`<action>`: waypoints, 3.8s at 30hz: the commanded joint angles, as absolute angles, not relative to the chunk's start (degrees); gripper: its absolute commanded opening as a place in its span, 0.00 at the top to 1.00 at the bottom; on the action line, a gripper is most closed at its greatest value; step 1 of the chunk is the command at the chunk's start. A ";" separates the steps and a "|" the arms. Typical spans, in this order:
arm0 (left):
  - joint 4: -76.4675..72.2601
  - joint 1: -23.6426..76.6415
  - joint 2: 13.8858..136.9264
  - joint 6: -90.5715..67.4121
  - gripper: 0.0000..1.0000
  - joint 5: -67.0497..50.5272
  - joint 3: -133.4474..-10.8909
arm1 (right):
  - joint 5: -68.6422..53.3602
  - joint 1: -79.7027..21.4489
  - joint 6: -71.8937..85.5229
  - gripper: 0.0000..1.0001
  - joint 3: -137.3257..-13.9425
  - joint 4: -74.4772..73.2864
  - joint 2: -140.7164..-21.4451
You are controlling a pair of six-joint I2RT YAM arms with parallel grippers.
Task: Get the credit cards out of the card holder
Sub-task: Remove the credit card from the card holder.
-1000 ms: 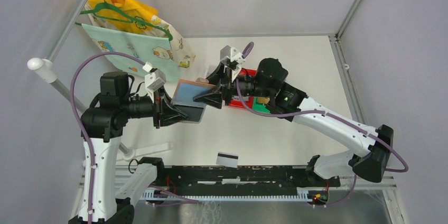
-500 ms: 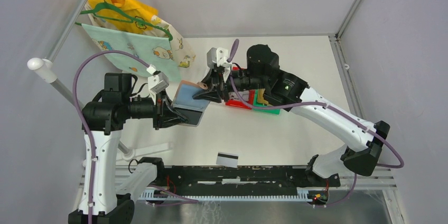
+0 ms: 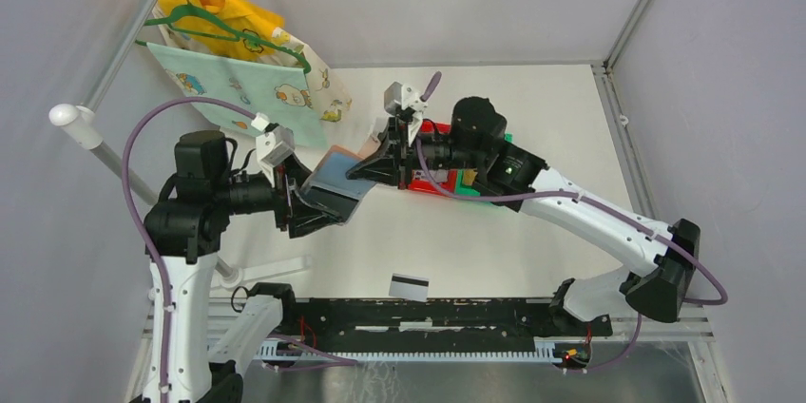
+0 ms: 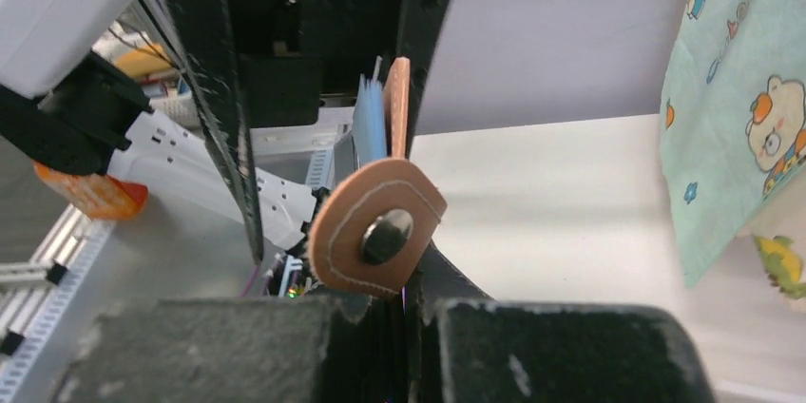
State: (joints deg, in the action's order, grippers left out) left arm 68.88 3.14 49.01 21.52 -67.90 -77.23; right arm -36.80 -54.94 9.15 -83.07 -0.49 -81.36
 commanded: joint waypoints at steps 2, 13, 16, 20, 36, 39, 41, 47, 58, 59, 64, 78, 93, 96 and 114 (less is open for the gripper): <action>44.44 3.26 43.85 -2.15 0.30 -74.06 -72.40 | -29.85 -54.45 30.25 1.00 -69.42 33.04 -73.48; 38.71 3.34 41.93 -9.57 0.37 -74.16 -69.41 | -15.06 -55.13 50.78 1.00 -48.71 68.06 -70.12; 33.83 3.25 41.13 -13.91 0.40 -74.15 -66.23 | -11.69 -56.71 51.54 1.00 -47.16 71.22 -70.61; 28.49 3.27 41.37 -19.00 0.48 -73.29 -65.24 | -8.85 -58.81 51.18 1.00 -45.92 72.94 -71.22; 33.54 3.29 42.56 -14.14 0.98 -74.28 -68.95 | -9.86 -59.47 47.11 0.69 -42.56 70.37 -69.69; 44.21 3.25 44.36 -3.59 0.98 -75.01 -73.21 | -16.34 -57.42 45.01 0.54 -45.93 62.82 -68.96; 50.46 3.25 45.43 3.88 0.98 -74.85 -75.11 | -21.38 -55.69 43.92 0.47 -49.35 57.27 -68.90; 55.46 3.30 46.50 8.81 0.98 -74.25 -76.50 | -32.49 -53.04 38.80 0.50 -57.64 42.22 -69.49; 55.54 3.30 46.80 9.21 0.98 -73.74 -77.91 | -43.09 -52.95 25.82 0.63 -69.96 19.74 -72.75; 55.55 3.32 46.73 9.29 0.98 -73.67 -77.95 | -43.15 -53.00 24.97 0.65 -70.49 18.39 -72.92; 55.84 3.30 46.79 9.65 0.77 -73.48 -78.13 | -39.71 -53.00 24.81 1.00 -71.72 17.54 -73.06; 51.25 3.31 46.57 3.30 0.54 -76.96 -75.07 | -27.98 -53.39 48.79 1.00 -53.61 55.37 -69.81; 41.79 3.32 45.81 -7.60 0.57 -75.94 -72.19 | -23.88 -56.25 50.24 1.00 -47.35 63.56 -69.22; 41.47 3.30 46.04 -7.83 0.65 -79.22 -72.32 | -23.95 -56.34 50.59 1.00 -46.71 64.47 -69.51; 47.49 3.25 47.02 -1.14 0.95 -67.45 -74.16 | -20.25 -52.93 46.84 0.28 -44.68 56.67 -64.80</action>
